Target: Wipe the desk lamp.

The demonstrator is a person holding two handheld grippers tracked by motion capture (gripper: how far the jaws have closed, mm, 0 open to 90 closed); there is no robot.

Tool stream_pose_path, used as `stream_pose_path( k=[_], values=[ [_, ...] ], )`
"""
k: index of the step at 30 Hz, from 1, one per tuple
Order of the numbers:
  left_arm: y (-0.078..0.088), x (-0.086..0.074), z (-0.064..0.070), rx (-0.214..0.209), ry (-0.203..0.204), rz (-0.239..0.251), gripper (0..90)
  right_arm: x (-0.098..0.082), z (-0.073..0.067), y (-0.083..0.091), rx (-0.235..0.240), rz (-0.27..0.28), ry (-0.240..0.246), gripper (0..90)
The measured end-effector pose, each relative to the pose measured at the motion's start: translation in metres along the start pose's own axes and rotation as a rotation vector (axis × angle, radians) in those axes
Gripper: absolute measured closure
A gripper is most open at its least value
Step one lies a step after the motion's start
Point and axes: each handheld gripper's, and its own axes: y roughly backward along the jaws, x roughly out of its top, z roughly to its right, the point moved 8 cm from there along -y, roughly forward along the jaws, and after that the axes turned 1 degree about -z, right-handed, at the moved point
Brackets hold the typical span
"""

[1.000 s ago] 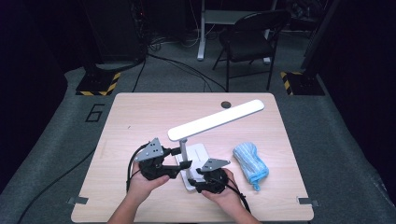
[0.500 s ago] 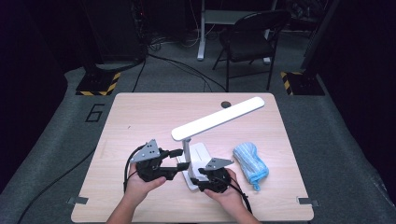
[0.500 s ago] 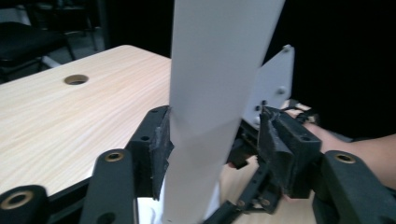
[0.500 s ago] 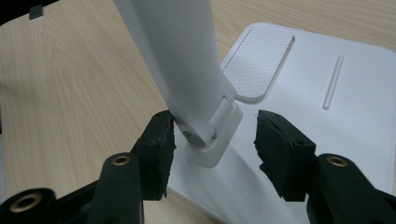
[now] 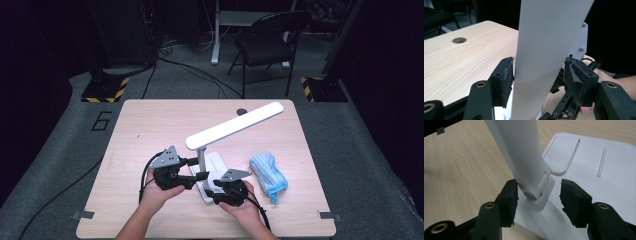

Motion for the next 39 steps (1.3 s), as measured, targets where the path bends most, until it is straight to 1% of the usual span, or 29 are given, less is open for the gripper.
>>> stream_pose_path(
  k=[3,4,6,7,8,9,10,11,12,13,15,18,19,22,23,24,25,26,28,30,31,34,35,36,37,38,39],
  values=[
    [-0.003,-0.001,0.0,-0.018,0.005,0.0,40.3,0.0,0.0,-0.001,-0.012,-0.004,0.007,49.0],
    [-0.003,-0.001,0.0,-0.024,0.006,-0.001,40.4,-0.001,-0.001,-0.001,-0.02,-0.007,-0.007,48.6],
    [-0.001,-0.002,0.001,-0.029,0.001,-0.001,40.9,-0.001,0.001,0.0,-0.017,-0.005,0.006,48.4],
    [-0.001,-0.002,0.001,-0.03,-0.009,-0.003,40.9,-0.001,0.0,0.0,-0.012,-0.007,-0.005,48.4],
    [-0.001,-0.002,0.002,-0.035,-0.007,-0.004,41.0,-0.002,0.001,0.0,-0.01,-0.009,-0.002,48.4],
    [-0.001,-0.002,0.003,-0.029,-0.011,-0.002,41.0,-0.002,0.001,0.001,-0.005,-0.014,0.006,48.4],
    [-0.001,-0.003,0.004,-0.033,-0.018,-0.007,41.0,-0.003,0.001,0.002,0.001,-0.017,0.013,48.3],
    [-0.001,-0.002,0.004,-0.023,-0.024,-0.005,41.0,-0.003,0.002,0.002,0.003,-0.018,0.02,48.1],
    [-0.001,-0.003,0.006,-0.034,-0.028,-0.012,41.1,-0.003,0.002,0.002,0.002,-0.02,0.016,48.0],
    [-0.001,-0.003,0.006,-0.025,-0.037,-0.007,41.5,-0.003,0.002,0.003,0.002,-0.02,0.013,48.0],
    [-0.001,-0.003,0.006,-0.026,-0.046,-0.014,42.4,-0.004,0.004,0.004,0.006,-0.023,0.031,47.9],
    [0.0,-0.003,0.007,-0.034,-0.04,-0.013,44.3,-0.005,0.004,0.006,0.012,-0.027,0.019,47.7],
    [0.0,-0.004,0.007,-0.032,-0.042,-0.014,44.9,-0.005,0.005,0.006,0.005,-0.02,0.015,47.7],
    [0.001,-0.004,0.006,-0.031,-0.04,-0.015,47.6,-0.006,0.008,0.008,0.001,-0.022,0.006,47.9],
    [0.001,-0.004,0.006,-0.026,-0.035,-0.014,48.6,-0.006,0.009,0.008,-0.004,-0.021,0.011,48.0],
    [0.001,-0.004,0.006,-0.025,-0.033,-0.015,50.0,-0.006,0.009,0.009,-0.01,-0.019,-0.005,48.3],
    [0.0,-0.004,0.006,-0.02,-0.031,-0.015,51.4,-0.007,0.011,0.01,-0.013,-0.018,-0.004,49.1],
    [0.0,-0.004,0.007,-0.029,-0.028,-0.018,52.8,-0.007,0.012,0.01,-0.016,-0.02,0.004,49.3],
    [0.0,-0.004,0.008,-0.037,-0.03,-0.02,56.9,-0.008,0.015,0.011,-0.037,-0.017,-0.01,50.3],
    [-0.001,-0.004,0.01,-0.042,-0.029,-0.025,59.0,-0.008,0.017,0.012,-0.042,-0.01,-0.015,50.6],
    [-0.002,-0.004,0.01,-0.04,-0.037,-0.032,59.2,-0.008,0.017,0.013,-0.045,-0.011,-0.027,50.6],
    [-0.005,-0.003,0.011,-0.032,-0.045,-0.038,58.9,-0.009,0.019,0.017,-0.044,-0.006,-0.037,51.0],
    [-0.006,-0.003,0.011,-0.03,-0.046,-0.039,58.5,-0.009,0.02,0.018,-0.046,-0.001,-0.025,51.8],
    [-0.008,-0.003,0.01,-0.03,-0.045,-0.038,58.4,-0.01,0.019,0.019,-0.045,-0.004,-0.037,53.2],
    [-0.01,-0.003,0.01,-0.029,-0.04,-0.03,58.1,-0.01,0.02,0.02,-0.044,-0.001,-0.03,54.7],
    [-0.011,-0.002,0.009,-0.026,-0.041,-0.03,58.0,-0.012,0.019,0.021,-0.044,-0.007,-0.04,56.0],
    [-0.013,-0.001,0.008,-0.027,-0.039,-0.026,58.1,-0.012,0.019,0.022,-0.044,-0.002,-0.033,57.6]
  ],
)
